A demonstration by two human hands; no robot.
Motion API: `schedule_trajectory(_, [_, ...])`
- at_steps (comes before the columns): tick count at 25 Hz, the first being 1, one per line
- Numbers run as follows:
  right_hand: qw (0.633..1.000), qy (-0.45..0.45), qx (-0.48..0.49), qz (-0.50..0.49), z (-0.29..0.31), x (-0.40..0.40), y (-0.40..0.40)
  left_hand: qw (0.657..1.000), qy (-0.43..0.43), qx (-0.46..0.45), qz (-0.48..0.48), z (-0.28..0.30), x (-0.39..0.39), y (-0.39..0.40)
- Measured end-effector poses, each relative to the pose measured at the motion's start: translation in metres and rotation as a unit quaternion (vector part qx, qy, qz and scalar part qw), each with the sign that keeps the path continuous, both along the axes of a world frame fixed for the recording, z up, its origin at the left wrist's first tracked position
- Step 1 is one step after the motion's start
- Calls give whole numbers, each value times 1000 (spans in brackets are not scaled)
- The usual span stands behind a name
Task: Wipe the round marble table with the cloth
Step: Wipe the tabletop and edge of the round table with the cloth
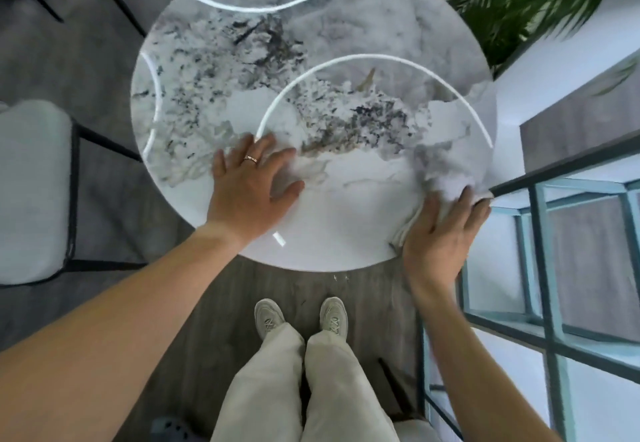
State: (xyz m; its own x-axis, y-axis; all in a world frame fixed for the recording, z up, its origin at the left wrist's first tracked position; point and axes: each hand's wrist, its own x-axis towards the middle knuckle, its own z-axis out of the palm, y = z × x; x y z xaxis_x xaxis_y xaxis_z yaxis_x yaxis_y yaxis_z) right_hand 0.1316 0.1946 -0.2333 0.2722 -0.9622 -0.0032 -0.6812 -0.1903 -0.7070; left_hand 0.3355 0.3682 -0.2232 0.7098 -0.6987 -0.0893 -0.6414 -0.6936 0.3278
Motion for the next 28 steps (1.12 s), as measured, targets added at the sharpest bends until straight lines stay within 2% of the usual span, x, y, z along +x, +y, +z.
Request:
schedule_trajectory(1, [996, 25, -51, 74, -6, -9, 19, 999, 0, 8, 37, -1, 6, 7])
schedule_trajectory(3, [962, 70, -130, 231, -12, -26, 33, 993, -3, 10, 121, -2, 17, 23])
schedule_trajectory(4, [929, 74, -171, 319, -11, -30, 29, 986, -3, 3, 164, -3, 21, 31])
schedule_trajectory(6, [828, 63, -249, 498, -11, -30, 15, 972, 5, -23, 233, -4, 30, 43])
schedule_trajectory(8, [734, 71, -285, 613, -7, -23, 6, 963, 18, -40, 266, -5, 37, 46])
schedule_trajectory(10, [691, 81, -284, 660, -1, -5, 14, 954, 27, -58, 292, -7, 43, 47])
schedule_trajectory(13, [682, 52, -272, 677, 6, 38, 65, 927, 53, -142, 342, -7, 51, 48])
schedule_trajectory(16, [662, 30, -276, 697, 12, 69, 106, 918, 76, -172, 349, -7, 58, 55])
schedule_trajectory(22, [616, 43, -247, 747, 19, 40, 67, 896, 82, -252, 356, -9, 73, 81])
schedule_trajectory(24, [621, 49, -253, 740, 17, 52, 77, 876, 114, -279, 376, -5, 81, 90])
schedule_trajectory(25, [631, 51, -249, 733, 17, 58, 85, 853, 155, -306, 394, -3, 88, 92])
schedule_trajectory(26, [640, 50, -240, 728, 18, 65, 93, 812, 216, -339, 422, 1, 95, 93])
schedule_trajectory(28, [657, 60, -221, 719, 15, 80, 112, 698, 373, -396, 466, 5, 110, 96])
